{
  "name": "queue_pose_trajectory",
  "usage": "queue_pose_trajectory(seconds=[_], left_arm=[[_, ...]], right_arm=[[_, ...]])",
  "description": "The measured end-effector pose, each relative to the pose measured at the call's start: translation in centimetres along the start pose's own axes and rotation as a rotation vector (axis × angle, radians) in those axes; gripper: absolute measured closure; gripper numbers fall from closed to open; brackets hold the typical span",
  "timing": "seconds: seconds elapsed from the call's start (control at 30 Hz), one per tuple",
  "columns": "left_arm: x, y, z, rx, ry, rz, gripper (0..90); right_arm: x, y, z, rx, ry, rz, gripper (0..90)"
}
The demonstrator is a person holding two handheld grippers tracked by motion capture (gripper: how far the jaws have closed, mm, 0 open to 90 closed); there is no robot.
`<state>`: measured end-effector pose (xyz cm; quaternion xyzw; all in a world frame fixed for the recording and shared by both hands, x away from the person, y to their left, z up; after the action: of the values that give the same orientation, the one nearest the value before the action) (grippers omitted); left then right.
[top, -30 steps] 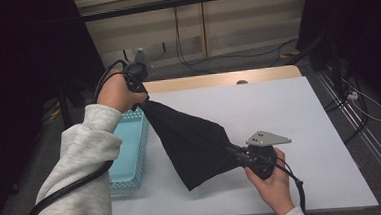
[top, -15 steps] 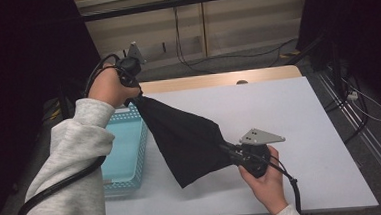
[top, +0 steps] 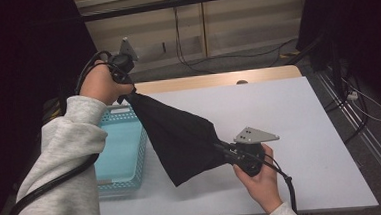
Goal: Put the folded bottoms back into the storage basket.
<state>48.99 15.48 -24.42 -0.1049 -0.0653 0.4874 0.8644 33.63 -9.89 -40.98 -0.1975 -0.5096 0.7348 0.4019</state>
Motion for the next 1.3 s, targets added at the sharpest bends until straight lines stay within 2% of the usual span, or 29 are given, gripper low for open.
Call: queue_pose_trajectory(seconds=[0.3, 0.47, 0.63, 0.8, 1.3], left_arm=[[0.7, -0.2, 1.3, -0.002, -0.025, 0.007, 84.2], [1.3, -0.3, 1.7, 0.019, -0.04, 0.01, 84.2], [1.6, -0.5, 2.3, 0.021, -0.046, 0.012, 84.2], [1.9, -0.6, 2.8, 0.018, -0.052, 0.016, 84.2], [4.1, 0.1, 3.5, 0.043, -0.078, 0.044, 84.2]], right_arm=[[0.7, -0.9, -0.6, -0.018, -0.018, -0.002, 83.8], [1.2, -1.3, -1.0, -0.024, -0.03, 0.006, 83.8], [1.7, -1.7, -1.3, -0.032, -0.027, 0.023, 83.8], [1.9, -1.8, -1.7, -0.04, -0.036, 0.018, 83.8], [3.7, -2.7, -3.1, -0.055, -0.063, 0.035, 83.8]])
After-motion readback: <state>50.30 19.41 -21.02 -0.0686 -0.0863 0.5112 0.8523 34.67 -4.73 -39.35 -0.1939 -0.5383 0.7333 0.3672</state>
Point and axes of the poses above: each handheld gripper's, and its own axes: z roughly backward along the jaws, y roughly out of its underside, x roughly to its left, the point moved 5 cm from there along -z, roughly forward along the jaws, and after that the axes turned 2 degrees about z, right-handed, at the moved point
